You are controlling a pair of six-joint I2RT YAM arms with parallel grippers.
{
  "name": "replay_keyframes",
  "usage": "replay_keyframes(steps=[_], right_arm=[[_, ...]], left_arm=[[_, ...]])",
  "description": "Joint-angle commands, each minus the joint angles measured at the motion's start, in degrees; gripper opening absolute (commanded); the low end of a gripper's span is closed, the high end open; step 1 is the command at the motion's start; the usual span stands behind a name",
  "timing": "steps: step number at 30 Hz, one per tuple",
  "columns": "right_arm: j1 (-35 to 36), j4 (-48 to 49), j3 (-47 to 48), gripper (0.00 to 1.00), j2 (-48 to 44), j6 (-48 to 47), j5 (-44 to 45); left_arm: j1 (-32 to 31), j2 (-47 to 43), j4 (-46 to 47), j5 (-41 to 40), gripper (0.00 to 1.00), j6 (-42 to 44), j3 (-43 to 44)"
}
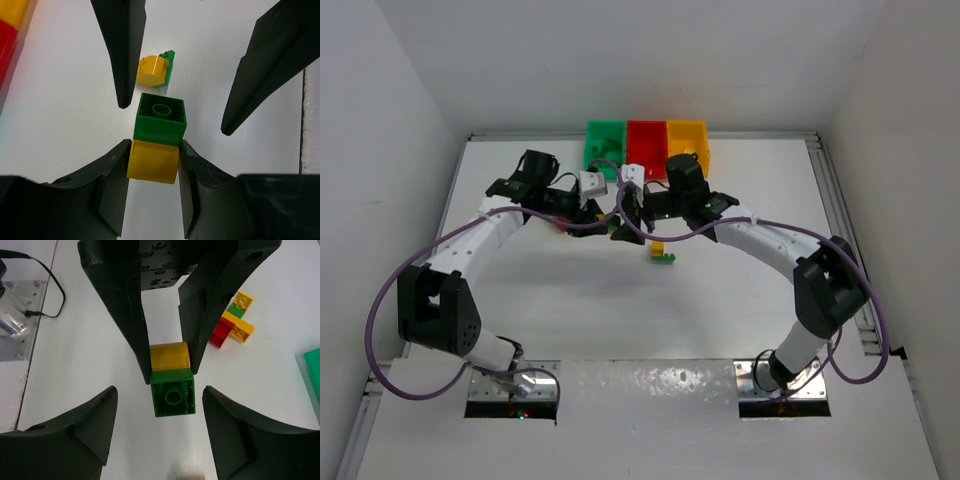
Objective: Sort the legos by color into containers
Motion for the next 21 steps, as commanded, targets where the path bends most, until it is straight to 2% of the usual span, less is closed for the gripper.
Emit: replay_keyframes(steps=[1,5,8,12,14,16,17,18,19,20,21], right_arm=[[0.58,-0.24,1.5,0.67,-0.14,-3.59,0.41],[0.75,1.87,1.76,0.59,0.56,-1.58,1.03],[0.75,3.63,1.41,0.49,0.74,-0.08,1.21],[1.01,5.21,0.62,0.45,0.91,0.18,3.05],[0.93,6.0,0.09,0.39,0.92,0.54,3.75],[0.93,6.09,0.27,0.31,1.18,1.06,3.84],[1.01,6.27,0.18,0.21,1.09,1.33,3.84],[0.93,6.96,-0.17,0.17,1.0,2.29,4.45],[0.93,8.19,-0.87,0.04,0.39,3.25,5.24],[0.93,11.25,-1.75,0.0,-0.05,4.91,6.9],[0.93,12.84,-2.89,0.0,-0.75,5.19,7.96]], left_arm=[[-0.43,-1.5,0.13,3.06,0.0,1.46,2.18],[-0.52,-1.15,0.75,3.41,0.0,0.06,1.74],[-0.61,-1.41,1.19,3.59,0.0,-0.47,1.83],[-0.61,-1.41,1.45,3.76,0.0,-1.0,2.0],[-0.61,-1.41,1.63,3.68,0.0,-1.0,1.83],[-0.61,-1.41,1.63,3.68,0.0,-1.35,1.83],[-0.61,-1.32,1.63,3.68,0.0,-1.53,1.92],[-0.61,-1.41,1.8,3.41,0.0,-1.7,1.92],[-0.61,-1.32,1.8,3.06,0.0,-1.96,1.92],[-0.61,-1.41,1.89,1.93,0.0,-2.58,1.83],[-0.52,-1.41,1.98,1.22,0.0,-2.84,1.57]])
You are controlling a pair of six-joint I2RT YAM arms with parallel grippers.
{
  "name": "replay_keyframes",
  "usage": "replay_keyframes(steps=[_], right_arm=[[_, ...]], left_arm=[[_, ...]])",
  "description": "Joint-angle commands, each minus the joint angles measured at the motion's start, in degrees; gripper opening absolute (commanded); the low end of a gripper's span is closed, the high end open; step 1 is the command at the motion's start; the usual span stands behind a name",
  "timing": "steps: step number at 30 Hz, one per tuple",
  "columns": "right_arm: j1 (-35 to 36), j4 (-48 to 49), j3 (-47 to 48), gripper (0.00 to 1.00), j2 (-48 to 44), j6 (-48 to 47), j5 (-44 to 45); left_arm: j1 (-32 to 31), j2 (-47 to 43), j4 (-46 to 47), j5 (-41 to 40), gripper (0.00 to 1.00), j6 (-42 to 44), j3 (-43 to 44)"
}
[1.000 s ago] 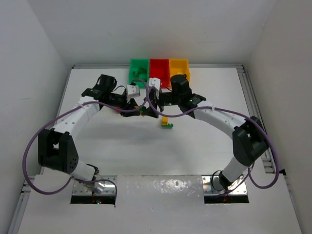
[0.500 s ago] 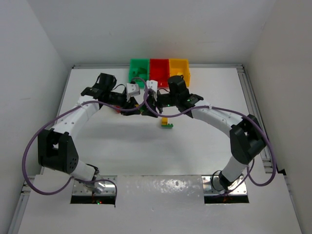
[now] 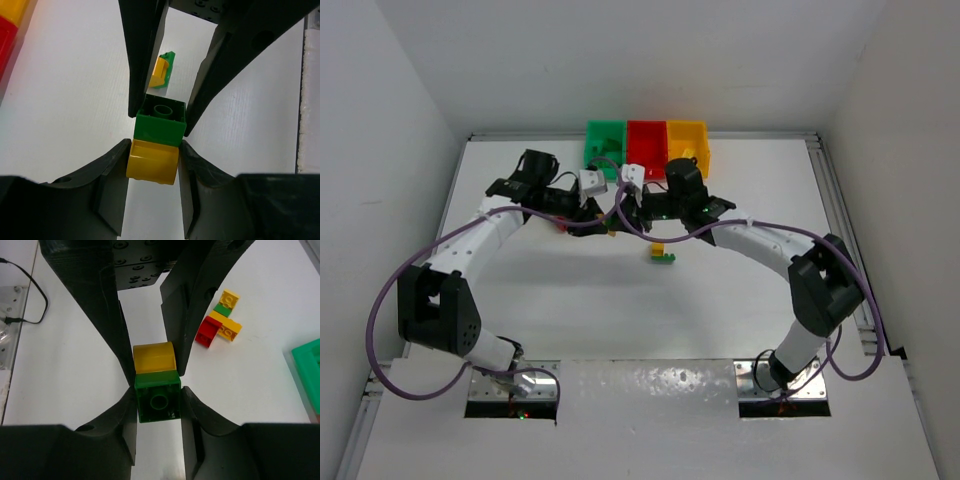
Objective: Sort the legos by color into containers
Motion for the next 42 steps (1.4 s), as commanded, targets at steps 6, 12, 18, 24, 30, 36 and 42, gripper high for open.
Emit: replay_keyframes(steps=[6,12,18,24,30,36,42], right_arm=[[-3.13,16.93,-4.36,0.0,-2.68,13.12,3.98],[-5.6,25.28,-1.47,0.0,1.69,22.54,5.11],[-5.77,29.08,24.78,0.0,24.53,37.14,23.28],[-5.77,19.49,63.56,0.0,51.31,38.47,39.56],[-5.86,24.86,67.1,0.0,57.43,38.73,46.43],[-5.16,23.45,65.26,0.01,57.61,37.86,43.52],[-5.07,23.54,64.64,0.55,57.35,37.15,45.11]], left_arm=[[2.1,-1.58,4.85,-8.09,0.0,-4.4,-4.8],[3.43,-2.81,12.92,-15.12,0.0,-13.28,-8.31],[4.22,-5.53,19.71,-25.49,0.0,-29.8,-10.17],[5.36,-8.78,18.74,-28.05,0.0,-32.72,-10.96],[7.47,-9.85,20.59,-28.93,0.0,-32.98,-13.5],[7.56,-9.14,22.61,-27.87,0.0,-32.54,-14.39],[7.56,-9.41,23.32,-27.53,0.0,-32.28,-14.74]])
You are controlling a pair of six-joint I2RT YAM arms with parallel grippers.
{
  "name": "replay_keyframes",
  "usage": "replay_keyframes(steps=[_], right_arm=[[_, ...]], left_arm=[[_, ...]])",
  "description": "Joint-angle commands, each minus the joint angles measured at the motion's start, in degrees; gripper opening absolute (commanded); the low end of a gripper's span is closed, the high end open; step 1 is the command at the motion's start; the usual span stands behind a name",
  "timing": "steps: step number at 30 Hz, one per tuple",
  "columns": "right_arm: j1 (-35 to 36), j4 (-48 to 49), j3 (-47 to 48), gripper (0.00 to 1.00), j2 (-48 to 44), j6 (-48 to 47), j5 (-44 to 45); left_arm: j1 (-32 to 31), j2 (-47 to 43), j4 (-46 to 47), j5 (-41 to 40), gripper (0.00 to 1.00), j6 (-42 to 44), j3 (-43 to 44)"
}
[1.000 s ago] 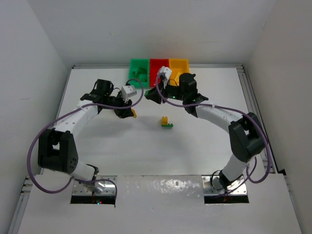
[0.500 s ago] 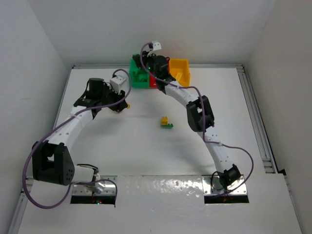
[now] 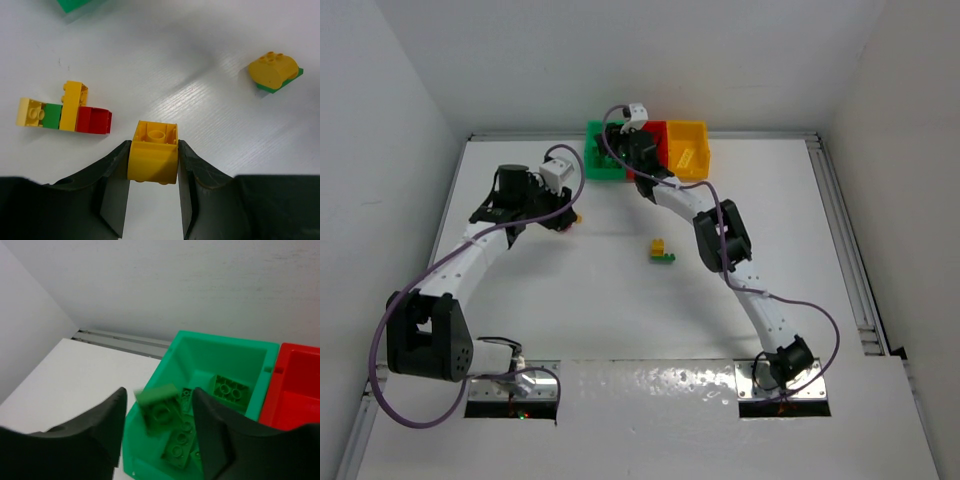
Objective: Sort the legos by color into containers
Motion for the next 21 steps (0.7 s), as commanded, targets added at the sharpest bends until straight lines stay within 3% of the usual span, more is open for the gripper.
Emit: replay_keyframes(steps=[1,5,10,13,16,17,19,21], right_arm=[[0.31,2.99,1.23,0.57,-2.85,-1.01,1.17],[0.31,3.87,0.18,0.68,-4.42,-1.36,0.21],[0.05,5.28,-3.33,0.69,-8.29,-2.77,-1.8],[-0.31,1.78,-8.5,0.68,-15.74,-2.77,-4.27],[-0.57,-9.45,-14.84,0.68,-27.16,-1.62,-9.71],[-0.66,-16.71,-16.07,0.7,-29.89,-3.71,-14.42],[-0.83,-23.43,-20.02,0.78,-37.43,-6.36,-18.85],[-1.36,-30.37,-25.27,0.83,-41.76,-7.17,-23.68]], left_arm=[[0.48,-0.93,2.66,0.98,0.0,-0.48,-0.09],[0.48,-1.1,2.4,1.33,0.0,-0.48,-0.18],[0.48,-1.28,2.48,1.59,0.0,-0.65,0.61],[0.48,-1.63,3.36,2.82,0.0,0.4,1.22],[0.48,-2.68,4.59,6.77,0.0,7.75,1.75],[0.48,-3.9,4.85,10.52,0.0,17.01,1.75],[0.48,-7.06,11.15,11.79,0.0,26.11,-0.78],[0.48,-8.39,22.01,13.97,0.0,28.51,-4.03]])
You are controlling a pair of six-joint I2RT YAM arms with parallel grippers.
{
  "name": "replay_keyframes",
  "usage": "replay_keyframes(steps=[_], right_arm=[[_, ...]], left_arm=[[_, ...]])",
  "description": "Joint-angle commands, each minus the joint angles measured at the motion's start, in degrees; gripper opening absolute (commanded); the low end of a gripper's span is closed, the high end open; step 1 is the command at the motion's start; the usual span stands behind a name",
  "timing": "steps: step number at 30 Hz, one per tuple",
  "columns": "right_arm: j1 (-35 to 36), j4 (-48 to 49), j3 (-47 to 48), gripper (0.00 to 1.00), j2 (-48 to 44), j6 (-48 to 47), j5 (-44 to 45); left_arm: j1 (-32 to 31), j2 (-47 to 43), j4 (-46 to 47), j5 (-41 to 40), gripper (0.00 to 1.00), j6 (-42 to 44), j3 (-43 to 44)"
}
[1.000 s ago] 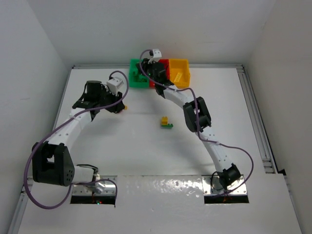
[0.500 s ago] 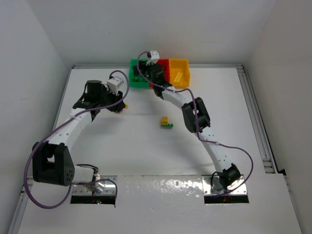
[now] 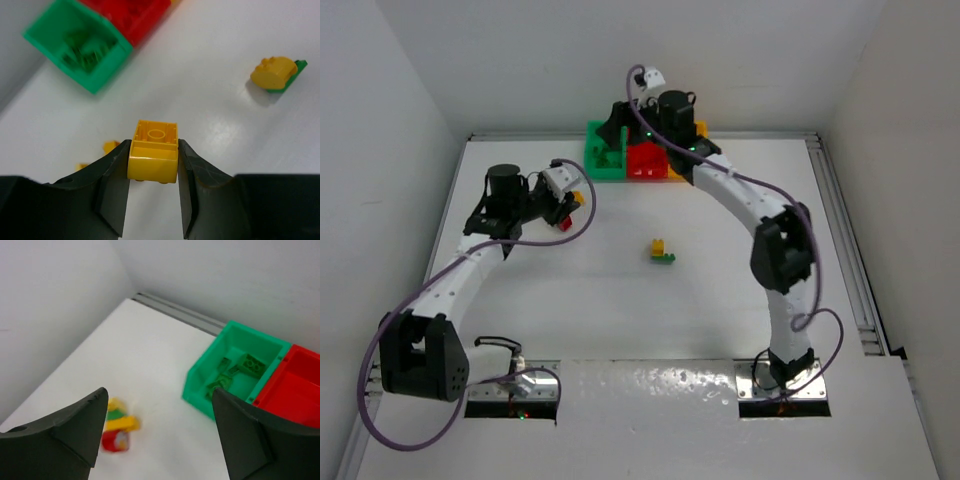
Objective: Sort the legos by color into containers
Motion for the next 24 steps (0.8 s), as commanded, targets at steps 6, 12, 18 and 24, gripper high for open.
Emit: replay_keyframes(steps=[6,12,18,24], right_arm=[[-4.56,-12.85,-18.6,0.91,-23.35,-1.81,-24.01],[-2.09,9.63,-47.6,0.95,-39.28,-26.16,-22.07],[0.97,-5.29,-41.22,0.9,-39.82,-44.9,-25.42],[4.32,-6.18,-38.94,0.9,-36.66,-47.19,-26.03]], left_arm=[[0.15,0.53,27.28,14.46,0.0,1.72,2.11],[0.07,3.63,18.27,22.97,0.0,-1.67,8.71],[-2.13,2.92,0.77,28.96,0.0,9.49,11.43],[-5.38,1.25,-3.71,29.32,0.0,9.93,10.73]])
